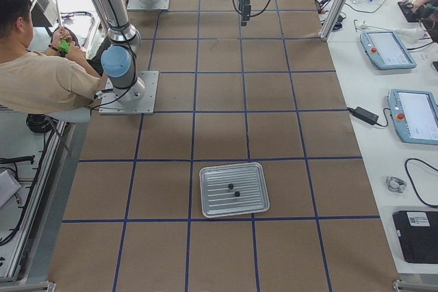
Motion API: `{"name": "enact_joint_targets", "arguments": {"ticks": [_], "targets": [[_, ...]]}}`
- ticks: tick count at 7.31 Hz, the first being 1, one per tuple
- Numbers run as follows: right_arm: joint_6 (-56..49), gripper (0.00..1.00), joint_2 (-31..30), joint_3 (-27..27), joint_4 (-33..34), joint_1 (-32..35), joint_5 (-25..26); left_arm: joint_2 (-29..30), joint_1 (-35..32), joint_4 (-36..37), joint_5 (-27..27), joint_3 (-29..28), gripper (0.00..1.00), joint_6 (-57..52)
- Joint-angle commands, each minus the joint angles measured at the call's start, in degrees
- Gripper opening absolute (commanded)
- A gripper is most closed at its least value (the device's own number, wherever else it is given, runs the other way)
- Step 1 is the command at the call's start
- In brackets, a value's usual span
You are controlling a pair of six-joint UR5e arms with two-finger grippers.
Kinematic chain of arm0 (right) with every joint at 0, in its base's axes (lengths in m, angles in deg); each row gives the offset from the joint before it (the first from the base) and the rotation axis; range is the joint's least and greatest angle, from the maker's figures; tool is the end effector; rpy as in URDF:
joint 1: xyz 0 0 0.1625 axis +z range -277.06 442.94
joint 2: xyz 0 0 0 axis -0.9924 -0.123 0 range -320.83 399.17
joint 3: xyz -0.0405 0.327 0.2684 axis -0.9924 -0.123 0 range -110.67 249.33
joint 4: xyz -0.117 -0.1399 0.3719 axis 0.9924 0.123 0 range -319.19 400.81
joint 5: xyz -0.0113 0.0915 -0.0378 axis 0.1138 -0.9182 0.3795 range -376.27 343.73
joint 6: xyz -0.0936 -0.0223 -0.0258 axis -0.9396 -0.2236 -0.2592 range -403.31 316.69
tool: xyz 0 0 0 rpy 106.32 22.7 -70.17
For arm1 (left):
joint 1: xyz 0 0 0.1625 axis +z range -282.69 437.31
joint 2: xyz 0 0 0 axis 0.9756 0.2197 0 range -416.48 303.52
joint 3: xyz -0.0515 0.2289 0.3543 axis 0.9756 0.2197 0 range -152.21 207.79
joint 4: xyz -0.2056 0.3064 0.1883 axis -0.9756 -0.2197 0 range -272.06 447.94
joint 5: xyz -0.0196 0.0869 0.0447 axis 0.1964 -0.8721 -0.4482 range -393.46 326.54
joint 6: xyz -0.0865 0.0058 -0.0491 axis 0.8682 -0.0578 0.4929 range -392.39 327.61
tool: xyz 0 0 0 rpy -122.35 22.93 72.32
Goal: Place bearing gear from tray to pile
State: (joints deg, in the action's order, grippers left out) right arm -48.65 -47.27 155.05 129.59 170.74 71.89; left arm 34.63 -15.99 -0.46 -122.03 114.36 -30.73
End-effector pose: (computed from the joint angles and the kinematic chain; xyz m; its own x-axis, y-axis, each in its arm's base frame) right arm 0.1165 -0.5222 0.4912 -0.9980 -0.0545 -0.0328 -0.0548 0.9985 0.0055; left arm -0.1647 -0.4978 0.5107 -0.9992 0.0304 0.0270 0.0285 0.9973 -0.0678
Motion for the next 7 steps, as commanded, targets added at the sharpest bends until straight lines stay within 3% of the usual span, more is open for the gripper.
{"name": "enact_joint_targets", "arguments": {"ticks": [1,6,7], "targets": [[-0.8,1.00,-0.2,0.1,-0.3,-0.1,0.0,0.7,0.0,-1.9,-0.3,-1.7,1.00,0.7],[-4.3,1.00,-1.2,0.0,-2.4,-1.7,1.3,0.4,0.0,-2.0,0.1,-1.1,1.00,-0.1],[-10.9,1.00,-1.3,-0.1,-3.3,-3.5,2.4,-0.2,0.0,-1.8,0.1,-0.2,1.00,-0.1]]}}
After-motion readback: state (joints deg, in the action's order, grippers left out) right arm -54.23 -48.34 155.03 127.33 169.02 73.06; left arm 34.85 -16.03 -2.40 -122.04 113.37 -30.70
